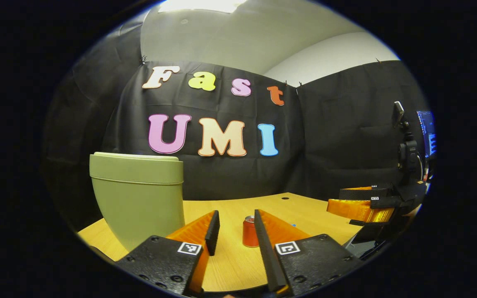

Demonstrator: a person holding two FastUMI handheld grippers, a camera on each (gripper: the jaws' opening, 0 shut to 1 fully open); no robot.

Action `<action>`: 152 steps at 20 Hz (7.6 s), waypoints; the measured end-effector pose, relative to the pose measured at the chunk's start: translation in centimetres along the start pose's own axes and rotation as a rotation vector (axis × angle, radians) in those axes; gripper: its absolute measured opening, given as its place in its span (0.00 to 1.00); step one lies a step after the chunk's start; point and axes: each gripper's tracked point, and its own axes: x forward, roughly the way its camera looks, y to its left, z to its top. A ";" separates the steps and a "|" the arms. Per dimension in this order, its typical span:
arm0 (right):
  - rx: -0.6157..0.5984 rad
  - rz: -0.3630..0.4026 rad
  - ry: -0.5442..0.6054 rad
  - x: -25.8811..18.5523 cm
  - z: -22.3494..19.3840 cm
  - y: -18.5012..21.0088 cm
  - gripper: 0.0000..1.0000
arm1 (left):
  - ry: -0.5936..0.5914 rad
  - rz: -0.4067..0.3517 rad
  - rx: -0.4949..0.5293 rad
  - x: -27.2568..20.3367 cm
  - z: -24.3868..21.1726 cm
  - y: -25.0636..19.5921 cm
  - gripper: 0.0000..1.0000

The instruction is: Press the lid of the desktop garbage bin to open it, pick up the crumpled paper on the desktop and throw it into the bin, then pick up the pop can on the desktop and drop it into the bin, and finally close the garbage bin lid.

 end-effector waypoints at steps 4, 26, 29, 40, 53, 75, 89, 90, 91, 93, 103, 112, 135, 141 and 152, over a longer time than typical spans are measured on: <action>0.005 0.003 0.005 0.0 -0.1 -0.2 0.98 | 0.014 0.002 -0.008 0.1 -0.3 0.0 0.22; 0.021 0.019 0.083 1.3 -2.3 -0.7 0.98 | -0.083 0.332 0.138 2.3 11.8 15.5 0.00; 0.024 0.020 0.083 1.1 -2.4 -0.8 0.98 | -0.044 0.353 0.129 3.1 10.9 16.8 0.00; 0.022 0.025 0.120 1.9 -3.6 -0.6 0.98 | 0.018 0.373 0.058 4.1 8.0 18.6 0.00; 0.007 0.047 0.135 1.8 -3.8 0.2 0.98 | 0.089 0.291 0.053 4.1 7.3 18.1 0.00; 0.005 0.024 0.120 1.7 -3.5 -0.6 0.98 | 0.046 -0.015 -0.037 3.6 3.6 3.2 0.00; -0.040 -0.024 0.181 3.7 -5.9 -2.2 0.99 | 0.184 -0.138 -0.073 3.0 -4.5 -0.3 0.92; -0.039 -0.022 0.184 3.9 -5.8 -2.5 0.99 | 0.185 -0.139 -0.071 3.0 -4.5 -0.2 0.92; -0.035 -0.021 0.186 4.3 -5.8 -2.9 0.99 | 0.186 -0.138 -0.070 3.0 -4.6 -0.2 0.91; -0.022 -0.023 0.218 5.4 -6.1 -4.2 0.99 | 0.187 -0.145 -0.065 2.9 -4.7 -0.5 0.91; 0.116 0.091 0.553 12.5 -9.0 -7.8 0.98 | 0.206 -0.143 -0.030 2.7 -5.5 0.1 0.92; 0.091 0.053 0.730 16.7 -11.6 -9.1 0.93 | 0.179 -0.120 -0.018 2.6 -4.4 1.3 0.91; 0.129 0.028 0.777 18.4 -11.9 -8.9 0.15 | 0.197 -0.120 -0.049 2.8 -5.0 1.4 0.91; 0.084 0.064 0.670 18.9 -4.3 -6.8 0.15 | 0.219 -0.153 -0.070 2.6 -5.5 0.1 0.92; -0.104 0.266 0.443 19.9 11.8 7.3 0.15 | 0.235 -0.203 -0.067 2.2 -5.7 -1.6 0.92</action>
